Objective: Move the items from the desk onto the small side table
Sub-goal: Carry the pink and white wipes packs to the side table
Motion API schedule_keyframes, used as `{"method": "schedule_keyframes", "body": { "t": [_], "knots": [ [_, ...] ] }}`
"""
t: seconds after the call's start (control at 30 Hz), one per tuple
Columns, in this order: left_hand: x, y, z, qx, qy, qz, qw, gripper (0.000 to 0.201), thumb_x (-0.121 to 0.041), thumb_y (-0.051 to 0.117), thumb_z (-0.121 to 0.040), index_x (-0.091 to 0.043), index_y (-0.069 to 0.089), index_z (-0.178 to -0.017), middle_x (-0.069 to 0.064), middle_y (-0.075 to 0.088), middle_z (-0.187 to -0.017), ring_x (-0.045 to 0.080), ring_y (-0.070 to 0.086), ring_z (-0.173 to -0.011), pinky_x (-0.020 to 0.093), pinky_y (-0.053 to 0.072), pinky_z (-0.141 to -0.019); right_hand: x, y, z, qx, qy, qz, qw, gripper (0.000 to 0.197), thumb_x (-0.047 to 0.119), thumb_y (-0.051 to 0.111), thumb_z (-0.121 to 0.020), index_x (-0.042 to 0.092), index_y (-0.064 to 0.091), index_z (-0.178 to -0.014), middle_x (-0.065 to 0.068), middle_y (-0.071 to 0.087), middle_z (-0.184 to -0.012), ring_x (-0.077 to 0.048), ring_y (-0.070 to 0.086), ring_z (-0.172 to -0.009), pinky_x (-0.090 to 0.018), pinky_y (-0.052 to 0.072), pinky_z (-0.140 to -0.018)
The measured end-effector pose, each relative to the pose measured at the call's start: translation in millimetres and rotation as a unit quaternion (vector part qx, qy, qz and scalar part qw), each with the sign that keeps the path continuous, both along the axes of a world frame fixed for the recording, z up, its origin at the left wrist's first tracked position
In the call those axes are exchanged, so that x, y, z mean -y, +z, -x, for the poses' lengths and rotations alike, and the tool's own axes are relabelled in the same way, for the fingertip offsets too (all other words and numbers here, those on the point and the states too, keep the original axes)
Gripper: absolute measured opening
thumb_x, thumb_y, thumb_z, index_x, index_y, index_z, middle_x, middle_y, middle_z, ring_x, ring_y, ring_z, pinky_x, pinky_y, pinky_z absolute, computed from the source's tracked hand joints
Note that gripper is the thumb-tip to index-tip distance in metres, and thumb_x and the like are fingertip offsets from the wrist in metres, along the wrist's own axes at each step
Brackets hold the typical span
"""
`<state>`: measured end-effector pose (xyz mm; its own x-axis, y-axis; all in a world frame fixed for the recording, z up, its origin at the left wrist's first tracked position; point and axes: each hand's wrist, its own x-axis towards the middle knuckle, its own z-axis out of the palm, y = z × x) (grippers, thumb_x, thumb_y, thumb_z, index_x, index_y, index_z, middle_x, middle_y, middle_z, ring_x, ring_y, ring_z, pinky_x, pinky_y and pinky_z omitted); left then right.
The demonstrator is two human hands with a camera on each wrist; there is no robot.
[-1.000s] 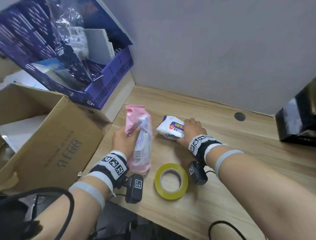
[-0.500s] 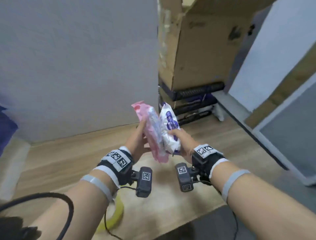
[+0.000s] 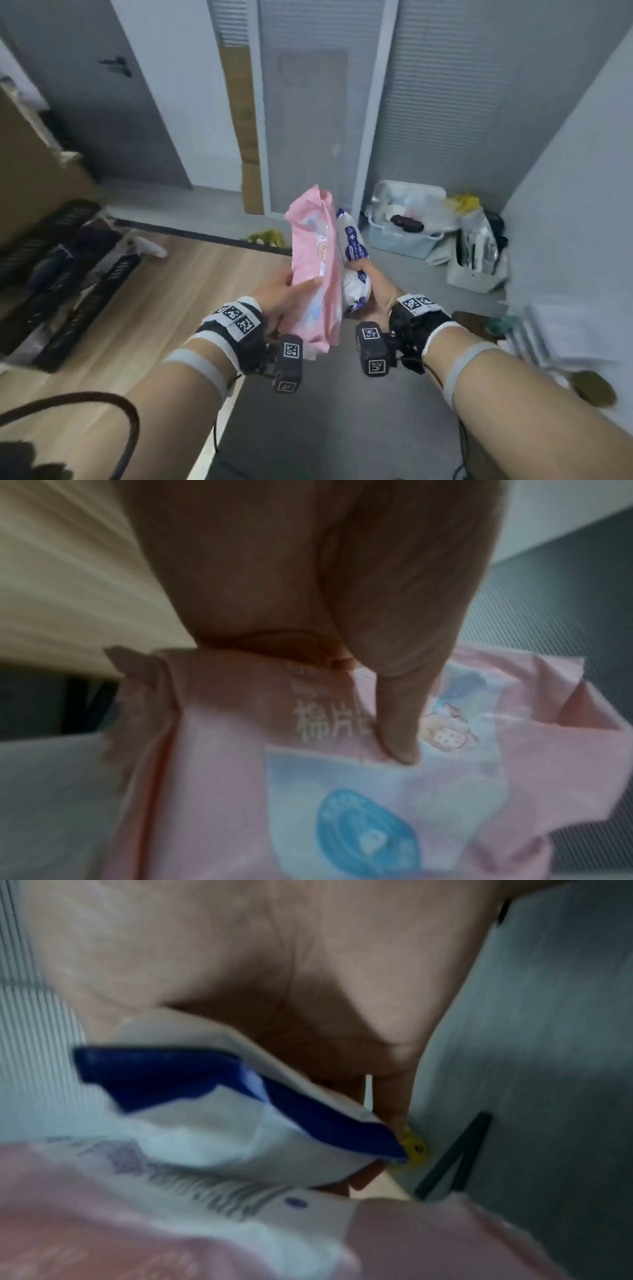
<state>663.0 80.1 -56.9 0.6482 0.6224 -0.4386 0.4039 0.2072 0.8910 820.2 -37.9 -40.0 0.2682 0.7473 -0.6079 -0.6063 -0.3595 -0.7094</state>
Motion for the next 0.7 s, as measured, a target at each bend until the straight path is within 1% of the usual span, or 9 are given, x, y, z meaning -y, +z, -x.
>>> {"method": "schedule_keyframes", "body": {
  "t": [0.1,0.23,0.3,0.33,0.37,0.43,0.47,0.6,0.7],
  "knots": [
    [23,-36,-90,-0.046,-0.023,-0.006,0.999,0.061,-0.048,0.086,-0.058,-0.016,0.067,-0.107,0.01,0.077,-0.102,0.036,0.074,-0.093,0.054,0.06,-0.082,62,-30,-78,0.04,-0.068,0.087,0.993,0.024,0.032,0.068,-0.072,0.009,0.063,-0.072,-0.012,0.057,-0.067,-0.027,0.052,-0.061,-0.034,0.044,-0.067],
    [55,-94,-185,-0.089,-0.003,-0.006,0.996,0.066,-0.031,0.085,-0.05,-0.01,0.064,-0.109,0.016,0.076,-0.098,0.038,0.074,-0.084,0.057,0.06,-0.077,144,-98,-161,0.127,-0.112,0.212,0.962,0.057,0.052,0.068,-0.063,0.004,0.061,-0.093,-0.005,0.055,-0.05,-0.023,0.054,-0.05,-0.027,0.043,-0.059],
    [83,-106,-223,-0.129,-0.022,-0.008,0.991,0.055,-0.026,0.084,-0.059,-0.004,0.06,-0.102,0.014,0.073,-0.084,0.028,0.071,-0.068,0.036,0.062,-0.062,186,-124,-187,0.145,-0.139,0.268,0.942,0.048,0.047,0.066,-0.076,0.003,0.057,-0.092,0.001,0.049,-0.033,-0.018,0.05,-0.039,-0.021,0.037,-0.043],
    [100,-115,-245,-0.152,-0.044,-0.009,0.987,0.041,-0.024,0.083,-0.068,-0.004,0.059,-0.092,0.011,0.068,-0.072,0.022,0.064,-0.057,0.024,0.055,-0.049,209,-138,-202,0.143,-0.16,0.291,0.932,0.047,0.043,0.067,-0.079,0.001,0.057,-0.097,-0.003,0.055,-0.041,-0.019,0.054,-0.043,-0.019,0.035,-0.038],
    [115,-124,-264,-0.178,-0.064,-0.01,0.982,0.031,-0.024,0.081,-0.075,-0.005,0.059,-0.083,0.008,0.062,-0.064,0.019,0.056,-0.05,0.02,0.047,-0.042,232,-152,-213,0.14,-0.178,0.303,0.926,0.053,0.041,0.069,-0.078,-0.002,0.056,-0.108,-0.011,0.064,-0.061,-0.023,0.059,-0.056,-0.02,0.037,-0.04],
    [134,-140,-287,-0.207,-0.088,-0.012,0.974,0.032,-0.029,0.079,-0.079,-0.004,0.061,-0.076,0.007,0.061,-0.06,0.02,0.053,-0.049,0.024,0.044,-0.046,261,-176,-226,0.138,-0.2,0.308,0.92,0.069,0.041,0.071,-0.073,-0.002,0.053,-0.124,-0.019,0.066,-0.102,-0.03,0.063,-0.081,-0.025,0.042,-0.051],
    [144,-154,-301,-0.214,-0.096,-0.005,0.972,0.037,-0.033,0.081,-0.077,-0.001,0.063,-0.08,0.008,0.063,-0.062,0.021,0.054,-0.05,0.026,0.046,-0.051,276,-189,-234,0.129,-0.213,0.312,0.917,0.068,0.038,0.071,-0.074,-0.002,0.053,-0.126,-0.02,0.065,-0.109,-0.031,0.063,-0.084,-0.027,0.043,-0.053],
    [168,-205,-349,-0.182,-0.072,0.024,0.98,0.055,-0.039,0.084,-0.067,-0.002,0.068,-0.104,0.012,0.074,-0.086,0.03,0.07,-0.074,0.045,0.06,-0.078,318,-227,-253,0.096,-0.234,0.356,0.9,0.052,0.03,0.069,-0.084,0.0,0.047,-0.12,-0.014,0.062,-0.098,-0.025,0.06,-0.076,-0.023,0.046,-0.045],
    [174,-245,-388,-0.188,-0.091,0.044,0.977,0.067,-0.051,0.081,-0.06,-0.005,0.065,-0.106,0.017,0.074,-0.095,0.036,0.072,-0.083,0.055,0.06,-0.081,331,-263,-263,0.09,-0.231,0.393,0.886,0.051,0.034,0.07,-0.084,0.005,0.041,-0.115,-0.012,0.057,-0.103,-0.027,0.058,-0.087,-0.03,0.046,-0.071]
  ]
}}
